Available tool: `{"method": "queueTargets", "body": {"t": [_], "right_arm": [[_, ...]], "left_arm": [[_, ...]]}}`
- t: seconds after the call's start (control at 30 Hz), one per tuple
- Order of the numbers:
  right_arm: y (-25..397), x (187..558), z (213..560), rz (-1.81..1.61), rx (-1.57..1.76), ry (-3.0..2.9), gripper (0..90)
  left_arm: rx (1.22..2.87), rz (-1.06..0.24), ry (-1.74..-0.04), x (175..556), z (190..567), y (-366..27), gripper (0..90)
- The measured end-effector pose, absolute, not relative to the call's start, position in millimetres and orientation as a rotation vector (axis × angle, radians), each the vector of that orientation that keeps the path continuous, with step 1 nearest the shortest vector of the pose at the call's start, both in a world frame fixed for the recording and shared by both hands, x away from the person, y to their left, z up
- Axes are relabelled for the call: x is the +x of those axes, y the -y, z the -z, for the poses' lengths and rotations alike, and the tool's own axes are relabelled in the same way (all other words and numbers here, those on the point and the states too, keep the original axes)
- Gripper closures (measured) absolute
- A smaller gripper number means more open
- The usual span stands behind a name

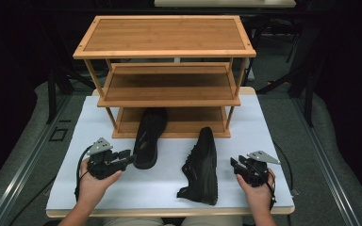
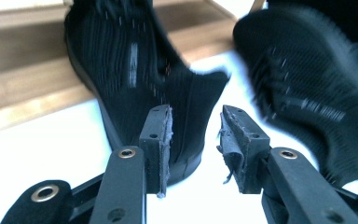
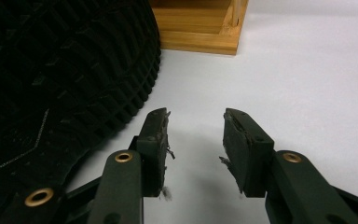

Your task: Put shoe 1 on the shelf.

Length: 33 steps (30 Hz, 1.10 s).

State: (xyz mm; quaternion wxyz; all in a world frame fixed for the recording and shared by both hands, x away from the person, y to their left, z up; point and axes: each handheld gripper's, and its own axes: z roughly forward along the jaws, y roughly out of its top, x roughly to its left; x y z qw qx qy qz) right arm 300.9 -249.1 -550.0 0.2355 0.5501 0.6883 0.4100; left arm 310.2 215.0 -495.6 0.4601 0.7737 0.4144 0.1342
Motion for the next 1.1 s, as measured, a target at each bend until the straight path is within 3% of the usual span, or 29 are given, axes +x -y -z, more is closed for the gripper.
{"method": "queueTargets", "body": {"t": [0.1,0.27,0.6,0.8,1.1], "right_arm": [[249,301,550,-1.125,1.507,-1.890,59.8],[250,301,550,-1.127,1.510,-1.888,59.8],[252,301,550,-1.133,1.511,-1.887,59.8],[251,301,550,-1.141,1.504,-1.884,59.8],[251,301,550,-1.133,1.507,-1.890,59.8]], "left_arm": [[1.884,-0.325,-1.040,310,512,-213,56.5],[1.917,-0.322,-1.054,310,526,-207,57.1],[2.017,-0.307,-1.095,306,541,-196,88.0],[2.086,-0.308,-1.089,312,552,-187,89.9],[2.030,-0.353,-1.071,323,541,-183,90.0]]}}
